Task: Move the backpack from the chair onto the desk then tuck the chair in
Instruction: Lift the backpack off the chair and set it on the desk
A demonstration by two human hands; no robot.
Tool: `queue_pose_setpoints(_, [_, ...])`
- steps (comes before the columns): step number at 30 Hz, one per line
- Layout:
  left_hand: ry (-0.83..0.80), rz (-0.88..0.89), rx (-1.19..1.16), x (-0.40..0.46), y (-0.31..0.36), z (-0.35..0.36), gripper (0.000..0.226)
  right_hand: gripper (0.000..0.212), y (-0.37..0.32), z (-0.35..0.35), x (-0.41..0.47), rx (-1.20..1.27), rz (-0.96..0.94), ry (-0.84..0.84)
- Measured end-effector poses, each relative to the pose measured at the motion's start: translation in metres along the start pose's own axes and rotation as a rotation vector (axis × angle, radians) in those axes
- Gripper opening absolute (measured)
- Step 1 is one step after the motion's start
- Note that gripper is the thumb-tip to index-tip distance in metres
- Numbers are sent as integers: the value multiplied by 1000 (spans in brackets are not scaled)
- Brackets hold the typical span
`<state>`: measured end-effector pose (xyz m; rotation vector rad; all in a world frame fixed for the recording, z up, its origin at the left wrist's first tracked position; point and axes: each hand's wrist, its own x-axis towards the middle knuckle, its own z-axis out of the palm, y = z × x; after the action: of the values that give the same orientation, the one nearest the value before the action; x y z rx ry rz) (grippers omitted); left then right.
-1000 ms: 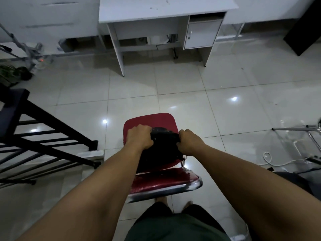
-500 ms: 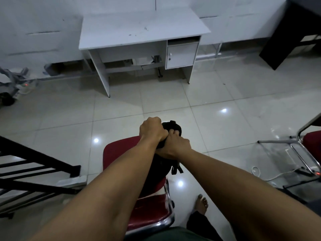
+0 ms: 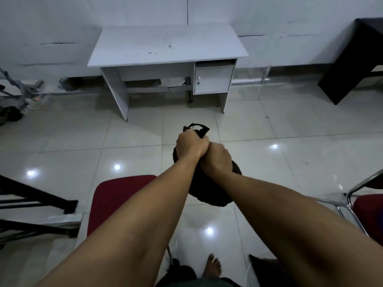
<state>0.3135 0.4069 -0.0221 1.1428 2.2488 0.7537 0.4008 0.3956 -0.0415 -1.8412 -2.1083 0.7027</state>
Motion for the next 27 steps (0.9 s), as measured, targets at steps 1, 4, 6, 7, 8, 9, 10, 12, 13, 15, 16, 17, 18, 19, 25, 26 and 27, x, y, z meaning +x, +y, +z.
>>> queue_pose_setpoints(1, [-29,58,-2,6,12,4,29,18,8,-14,13,-7,9,38])
queue_pose_setpoints(4, [-139,295,41,26,34,9,33,11,35,-55,52,-60,22,150])
queue_pose_setpoints(6, [-86,467,108,44,41,11,20,10,50,-74,73,-94,14,205])
queue_pose_setpoints(7, [-29,515,133,54,43,14,18,11,57,-81,82,-96,9,225])
queue_pose_setpoints(8, [16,527,172,67,48,19,25,13,62,-89,95,-99,2,242])
queue_pose_setpoints(9, [17,503,222,80,51,24,39,15,67,-95,106,-100,-9,251])
queue_pose_setpoints(10, [-25,454,273,95,57,29,55,16,71,-102,119,-103,-20,256])
queue_pose_setpoints(12, [-143,362,333,131,71,45,77,19,78,-113,152,-107,-44,267])
queue_pose_setpoints(13, [-189,337,357,152,78,53,75,20,81,-117,170,-112,-49,276])
queue_pose_setpoints(15, [-241,336,393,189,93,65,53,21,86,-125,200,-115,-32,283])
queue_pose_setpoints(16, [-243,349,387,203,101,67,40,20,88,-128,212,-124,-18,276])
queue_pose_setpoints(17, [-238,365,363,215,108,69,30,20,90,-131,223,-138,-2,261])
queue_pose_setpoints(18, [-232,385,335,229,117,71,25,21,92,-135,237,-148,16,252])
queue_pose_setpoints(19, [-229,409,306,241,124,72,24,22,95,-139,249,-153,32,252])
queue_pose_setpoints(25, [-108,509,170,303,173,85,34,28,94,-162,335,-170,94,310])
queue_pose_setpoints(26, [-77,500,138,312,180,86,31,27,92,-167,350,-169,89,314])
queue_pose_setpoints(27, [-46,489,114,321,187,87,28,27,89,-171,363,-164,79,316])
